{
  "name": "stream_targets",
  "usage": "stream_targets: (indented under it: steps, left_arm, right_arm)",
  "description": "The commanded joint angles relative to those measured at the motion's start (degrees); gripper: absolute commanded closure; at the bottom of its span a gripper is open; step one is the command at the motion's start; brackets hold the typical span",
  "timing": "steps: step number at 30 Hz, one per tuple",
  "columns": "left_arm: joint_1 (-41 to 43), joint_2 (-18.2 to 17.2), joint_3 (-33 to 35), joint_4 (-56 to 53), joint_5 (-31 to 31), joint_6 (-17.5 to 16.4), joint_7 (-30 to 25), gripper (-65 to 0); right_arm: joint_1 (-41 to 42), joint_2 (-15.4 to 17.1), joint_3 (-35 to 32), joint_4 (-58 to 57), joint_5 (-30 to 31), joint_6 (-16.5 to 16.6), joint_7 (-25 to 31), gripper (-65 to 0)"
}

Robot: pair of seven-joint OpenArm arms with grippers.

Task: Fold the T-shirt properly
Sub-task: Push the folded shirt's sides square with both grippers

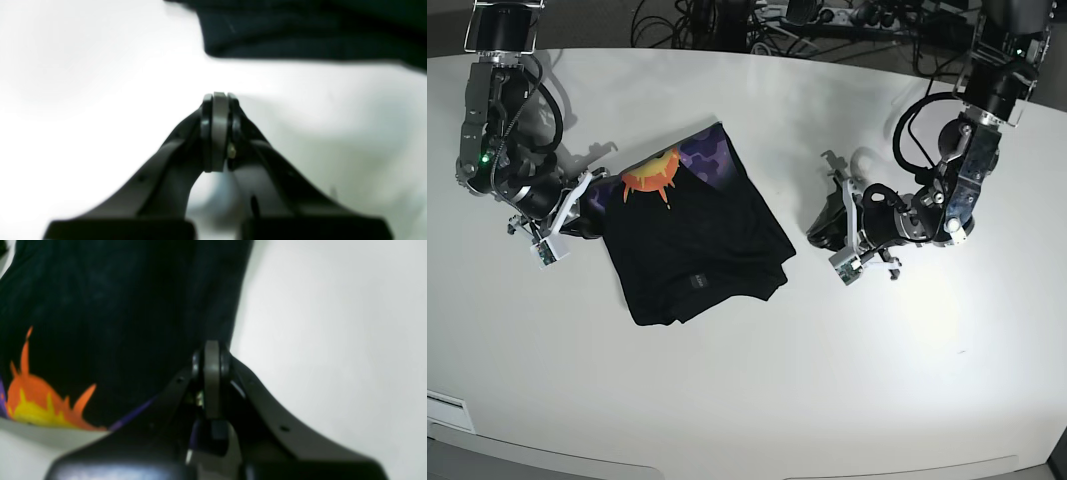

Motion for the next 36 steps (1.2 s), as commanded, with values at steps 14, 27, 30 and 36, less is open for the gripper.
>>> stream_targets:
  steps: [14, 27, 30, 36]
  left_arm:
    - [-10.9, 16.7, 0.3, -20.2, 9.3, -1.7, -4.2, 0.0]
    - [-15.5, 16.9, 0.3, -20.0, 4.2, -1.7, 6.7, 0.0]
    - [-15.5, 14.6, 0.3, -17.1, -0.9, -1.7, 12.2, 0.0]
    - [-13.8, 6.6, -0.5, -1.4, -22.4, -1.7, 26.7, 0.0]
  right_arm:
    - [-13.2, -3.1, 0.3, 5.7, 5.5, 0.1, 0.8, 0.0]
    - [-16.4, -4.7, 5.1, 21.5, -2.8, -3.4, -0.1, 0.0]
    - [-16.4, -4.7, 7.8, 26.2, 1.1, -3.7, -0.7, 0.0]
    - [-18.3, -4.9, 13.4, 34.1, 8.8, -6.0, -2.6, 0.0]
